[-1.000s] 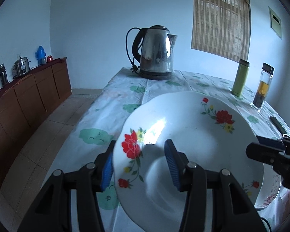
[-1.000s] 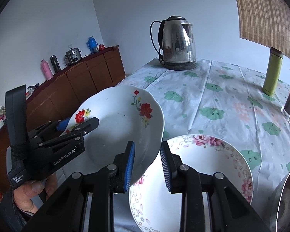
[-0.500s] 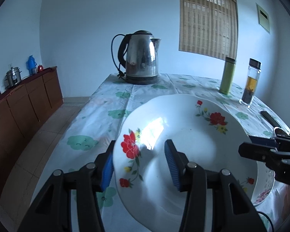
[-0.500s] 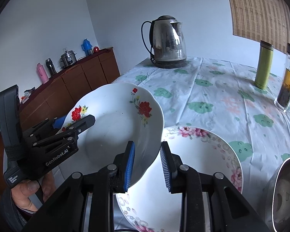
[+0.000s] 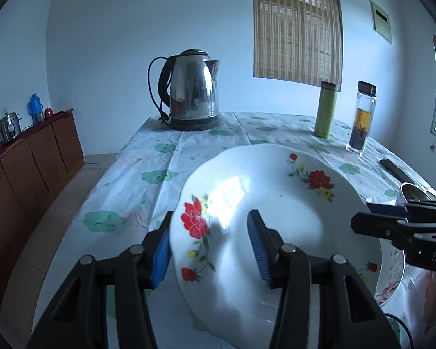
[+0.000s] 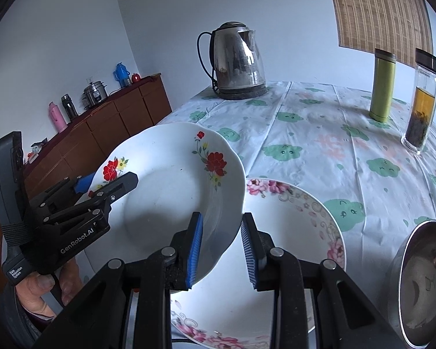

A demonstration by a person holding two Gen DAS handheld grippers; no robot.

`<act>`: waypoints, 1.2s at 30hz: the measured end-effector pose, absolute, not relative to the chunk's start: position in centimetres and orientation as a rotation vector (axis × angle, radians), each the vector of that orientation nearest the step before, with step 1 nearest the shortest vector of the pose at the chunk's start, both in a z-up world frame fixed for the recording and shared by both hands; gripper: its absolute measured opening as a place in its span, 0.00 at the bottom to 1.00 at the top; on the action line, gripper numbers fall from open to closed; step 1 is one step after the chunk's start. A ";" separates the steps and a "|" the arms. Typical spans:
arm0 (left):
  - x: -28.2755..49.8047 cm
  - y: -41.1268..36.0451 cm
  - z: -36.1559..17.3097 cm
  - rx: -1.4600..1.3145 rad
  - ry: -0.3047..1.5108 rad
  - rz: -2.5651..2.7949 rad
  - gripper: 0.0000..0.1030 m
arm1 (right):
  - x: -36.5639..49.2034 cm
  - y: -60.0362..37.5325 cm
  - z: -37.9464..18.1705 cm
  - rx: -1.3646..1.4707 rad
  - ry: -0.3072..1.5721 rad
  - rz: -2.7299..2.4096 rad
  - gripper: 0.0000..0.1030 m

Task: Organize plates and bowls
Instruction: 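Lower the red-flower plate with both grippers onto the pink-floral plate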

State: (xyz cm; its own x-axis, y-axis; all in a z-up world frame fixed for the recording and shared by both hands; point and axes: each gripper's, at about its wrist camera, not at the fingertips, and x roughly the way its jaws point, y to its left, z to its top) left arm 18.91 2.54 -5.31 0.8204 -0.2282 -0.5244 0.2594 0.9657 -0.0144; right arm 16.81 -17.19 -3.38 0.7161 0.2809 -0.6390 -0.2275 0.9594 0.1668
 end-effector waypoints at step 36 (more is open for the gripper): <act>18.3 -3.4 -4.2 0.058 0.537 -0.277 0.47 | 16.1 -22.0 -3.1 0.109 0.702 0.165 0.29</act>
State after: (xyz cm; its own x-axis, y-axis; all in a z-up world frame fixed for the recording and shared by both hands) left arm 18.34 -3.42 -4.23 0.8230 -0.2458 -0.5122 0.2757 0.9611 -0.0181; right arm 16.07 -22.02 -3.12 0.7513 0.1871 -0.6329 -0.1141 0.9814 0.1547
